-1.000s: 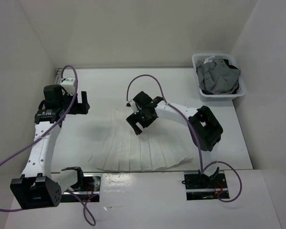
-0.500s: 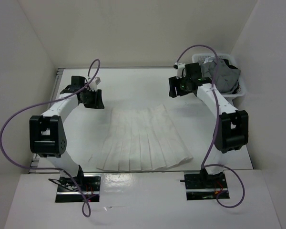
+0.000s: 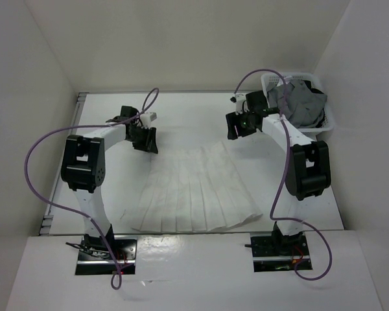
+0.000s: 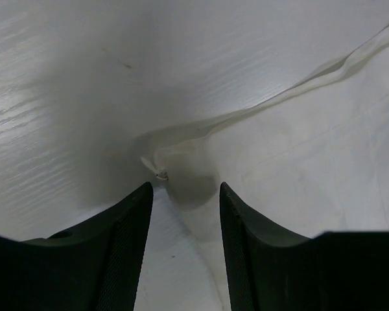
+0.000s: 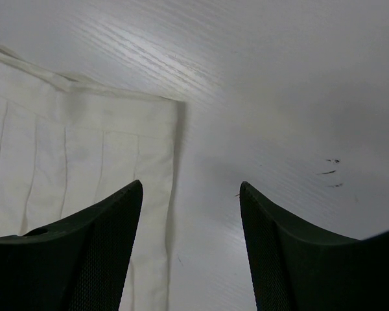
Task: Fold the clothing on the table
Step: Fold the skirt
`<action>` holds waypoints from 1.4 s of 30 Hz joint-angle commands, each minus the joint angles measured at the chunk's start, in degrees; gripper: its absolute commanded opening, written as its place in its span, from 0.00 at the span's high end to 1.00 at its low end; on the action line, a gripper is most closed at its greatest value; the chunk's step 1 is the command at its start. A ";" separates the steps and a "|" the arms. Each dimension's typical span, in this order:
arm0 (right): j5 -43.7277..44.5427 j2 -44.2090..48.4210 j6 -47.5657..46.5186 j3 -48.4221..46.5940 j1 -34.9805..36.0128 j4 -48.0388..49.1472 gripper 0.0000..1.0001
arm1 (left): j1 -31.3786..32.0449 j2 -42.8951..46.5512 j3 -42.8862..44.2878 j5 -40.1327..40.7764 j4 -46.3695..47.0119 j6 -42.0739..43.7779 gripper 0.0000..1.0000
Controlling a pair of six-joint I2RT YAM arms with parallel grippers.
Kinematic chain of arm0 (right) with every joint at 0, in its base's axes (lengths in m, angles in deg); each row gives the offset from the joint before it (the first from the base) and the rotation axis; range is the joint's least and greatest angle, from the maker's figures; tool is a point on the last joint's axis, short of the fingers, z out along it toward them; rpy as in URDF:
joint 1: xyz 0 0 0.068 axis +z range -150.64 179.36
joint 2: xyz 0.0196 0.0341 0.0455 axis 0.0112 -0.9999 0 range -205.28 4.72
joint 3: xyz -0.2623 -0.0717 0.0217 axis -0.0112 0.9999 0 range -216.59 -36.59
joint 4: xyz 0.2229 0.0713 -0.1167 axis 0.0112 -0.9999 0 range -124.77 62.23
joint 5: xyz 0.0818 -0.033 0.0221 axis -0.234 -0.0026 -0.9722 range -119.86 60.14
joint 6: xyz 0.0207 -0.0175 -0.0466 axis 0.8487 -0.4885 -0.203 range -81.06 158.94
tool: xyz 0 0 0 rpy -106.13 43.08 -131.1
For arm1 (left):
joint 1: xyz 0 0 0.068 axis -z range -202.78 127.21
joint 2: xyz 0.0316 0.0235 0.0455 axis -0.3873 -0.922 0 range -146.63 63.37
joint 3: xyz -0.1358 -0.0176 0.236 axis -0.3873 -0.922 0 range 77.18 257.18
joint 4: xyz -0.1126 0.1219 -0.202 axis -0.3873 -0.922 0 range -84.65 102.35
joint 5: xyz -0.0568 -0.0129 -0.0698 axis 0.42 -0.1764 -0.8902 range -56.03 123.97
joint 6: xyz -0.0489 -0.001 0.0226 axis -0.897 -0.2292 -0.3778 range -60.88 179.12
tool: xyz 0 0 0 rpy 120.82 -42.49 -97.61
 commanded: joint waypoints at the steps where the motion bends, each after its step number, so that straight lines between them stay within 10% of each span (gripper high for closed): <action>1: -0.58 -0.72 -0.83 -0.72 0.38 1.68 0.34 | 0.41 -1.55 1.51 -1.81 1.08 -0.17 0.47; 12: -1.19 -0.72 -1.88 0.33 0.38 2.21 0.34 | 0.94 -5.42 4.85 -1.28 0.47 0.88 0.49; 28: -2.33 -5.71 -2.41 -0.81 0.91 2.73 0.34 | 0.94 -3.66 1.95 -3.04 -3.05 3.70 0.88; 42: -6.90 -15.48 -1.09 -6.97 3.19 3.34 0.34 | 0.94 -1.99 1.42 -3.04 -3.58 4.23 0.88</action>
